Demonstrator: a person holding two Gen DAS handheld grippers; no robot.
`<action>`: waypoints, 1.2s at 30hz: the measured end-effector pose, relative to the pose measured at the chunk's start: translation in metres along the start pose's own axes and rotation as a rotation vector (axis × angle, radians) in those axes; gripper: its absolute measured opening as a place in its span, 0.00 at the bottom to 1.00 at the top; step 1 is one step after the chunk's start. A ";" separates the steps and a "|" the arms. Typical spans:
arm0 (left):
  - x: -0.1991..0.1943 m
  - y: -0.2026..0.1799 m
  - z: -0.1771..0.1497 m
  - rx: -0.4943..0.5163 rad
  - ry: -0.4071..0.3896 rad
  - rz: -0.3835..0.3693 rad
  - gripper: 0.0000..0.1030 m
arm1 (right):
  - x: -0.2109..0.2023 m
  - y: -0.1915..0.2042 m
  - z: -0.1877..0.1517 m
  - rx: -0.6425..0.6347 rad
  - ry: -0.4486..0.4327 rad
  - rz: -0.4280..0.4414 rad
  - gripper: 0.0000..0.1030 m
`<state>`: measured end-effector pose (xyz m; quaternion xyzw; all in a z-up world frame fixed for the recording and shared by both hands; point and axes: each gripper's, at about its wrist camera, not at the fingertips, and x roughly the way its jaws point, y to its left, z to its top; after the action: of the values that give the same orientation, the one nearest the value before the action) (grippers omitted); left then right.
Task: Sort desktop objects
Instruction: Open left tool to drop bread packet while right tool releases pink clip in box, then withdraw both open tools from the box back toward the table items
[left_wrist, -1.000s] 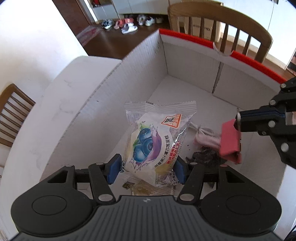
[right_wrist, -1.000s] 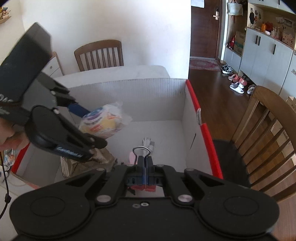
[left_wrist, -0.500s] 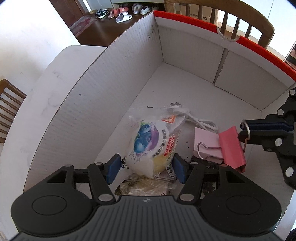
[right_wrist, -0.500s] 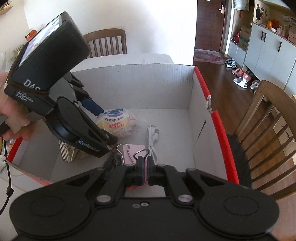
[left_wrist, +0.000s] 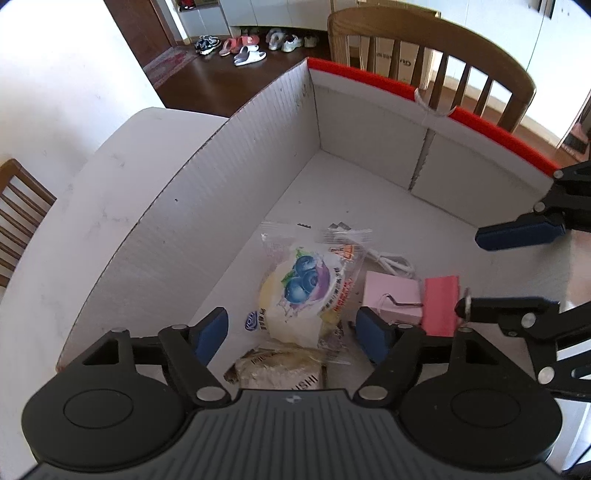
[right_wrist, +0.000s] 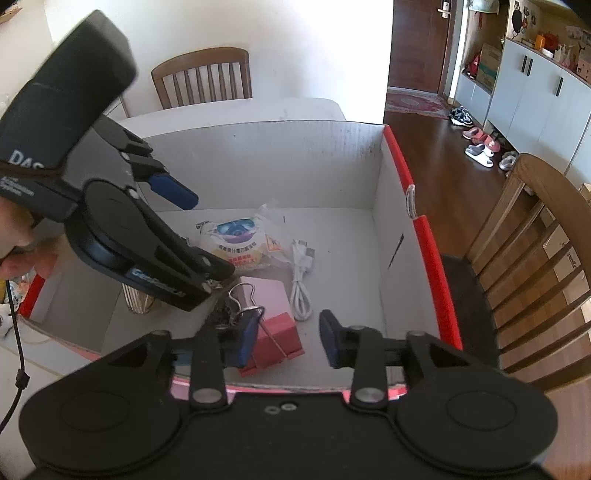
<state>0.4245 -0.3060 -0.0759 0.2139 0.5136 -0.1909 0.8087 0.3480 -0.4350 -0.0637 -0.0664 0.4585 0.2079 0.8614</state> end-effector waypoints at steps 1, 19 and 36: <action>-0.004 0.001 -0.002 -0.006 -0.009 -0.003 0.75 | -0.001 0.000 0.000 -0.006 0.002 -0.004 0.48; -0.059 0.012 -0.026 -0.128 -0.151 -0.085 0.80 | -0.030 -0.003 0.009 -0.043 0.024 0.011 0.76; -0.125 0.012 -0.097 -0.263 -0.318 -0.107 0.80 | -0.058 0.026 0.000 0.009 -0.064 0.137 0.84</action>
<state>0.3086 -0.2320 0.0032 0.0462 0.4108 -0.1961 0.8892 0.3082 -0.4289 -0.0141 -0.0245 0.4353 0.2661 0.8597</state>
